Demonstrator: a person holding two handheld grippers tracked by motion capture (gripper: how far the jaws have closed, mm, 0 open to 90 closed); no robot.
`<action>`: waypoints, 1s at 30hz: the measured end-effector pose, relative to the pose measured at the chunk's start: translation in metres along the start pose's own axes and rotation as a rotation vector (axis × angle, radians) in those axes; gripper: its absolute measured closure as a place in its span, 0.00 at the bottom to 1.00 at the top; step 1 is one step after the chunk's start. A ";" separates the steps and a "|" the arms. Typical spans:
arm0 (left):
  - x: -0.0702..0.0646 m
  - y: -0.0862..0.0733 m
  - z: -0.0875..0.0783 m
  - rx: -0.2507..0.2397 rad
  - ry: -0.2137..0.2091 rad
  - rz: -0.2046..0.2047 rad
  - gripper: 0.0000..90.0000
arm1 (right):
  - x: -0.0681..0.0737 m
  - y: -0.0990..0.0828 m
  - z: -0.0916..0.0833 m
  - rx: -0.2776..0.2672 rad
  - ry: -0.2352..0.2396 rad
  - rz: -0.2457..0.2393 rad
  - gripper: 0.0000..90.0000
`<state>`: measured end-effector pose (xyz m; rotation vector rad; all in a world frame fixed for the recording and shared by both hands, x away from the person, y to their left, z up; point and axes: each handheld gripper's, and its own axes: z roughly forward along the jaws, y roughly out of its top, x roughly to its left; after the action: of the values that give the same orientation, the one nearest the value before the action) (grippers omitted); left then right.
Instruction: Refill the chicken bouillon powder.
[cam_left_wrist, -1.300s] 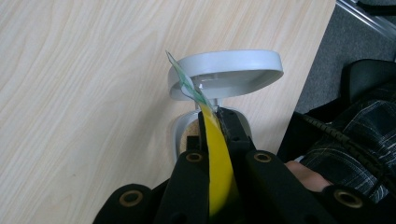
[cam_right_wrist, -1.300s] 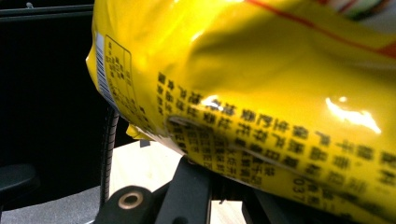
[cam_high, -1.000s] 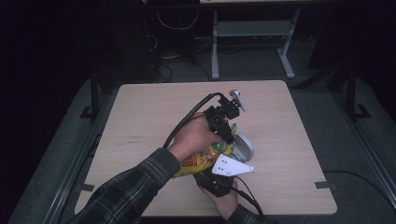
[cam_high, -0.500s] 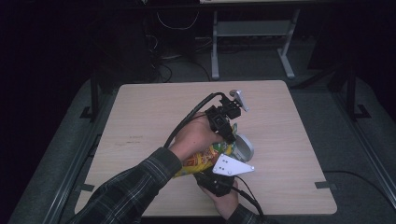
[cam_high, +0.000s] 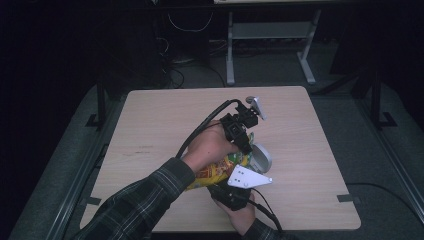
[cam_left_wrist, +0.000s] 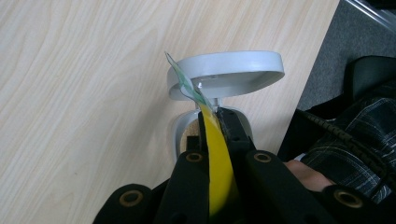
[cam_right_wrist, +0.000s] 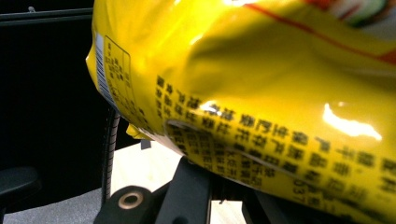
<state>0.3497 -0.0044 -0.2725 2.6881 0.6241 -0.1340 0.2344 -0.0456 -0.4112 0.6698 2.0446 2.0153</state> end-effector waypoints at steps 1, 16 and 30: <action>0.000 0.000 0.000 -0.003 0.000 -0.002 1.00 | 0.000 0.000 0.000 0.000 0.000 0.000 1.00; -0.001 0.001 0.000 0.003 0.001 0.003 1.00 | 0.000 0.000 0.000 -0.002 -0.003 -0.003 1.00; -0.001 -0.002 -0.001 -0.011 0.002 -0.003 1.00 | 0.001 0.001 0.001 0.003 -0.001 -0.009 1.00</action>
<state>0.3477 -0.0030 -0.2718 2.6774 0.6282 -0.1290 0.2342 -0.0449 -0.4106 0.6605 2.0472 2.0067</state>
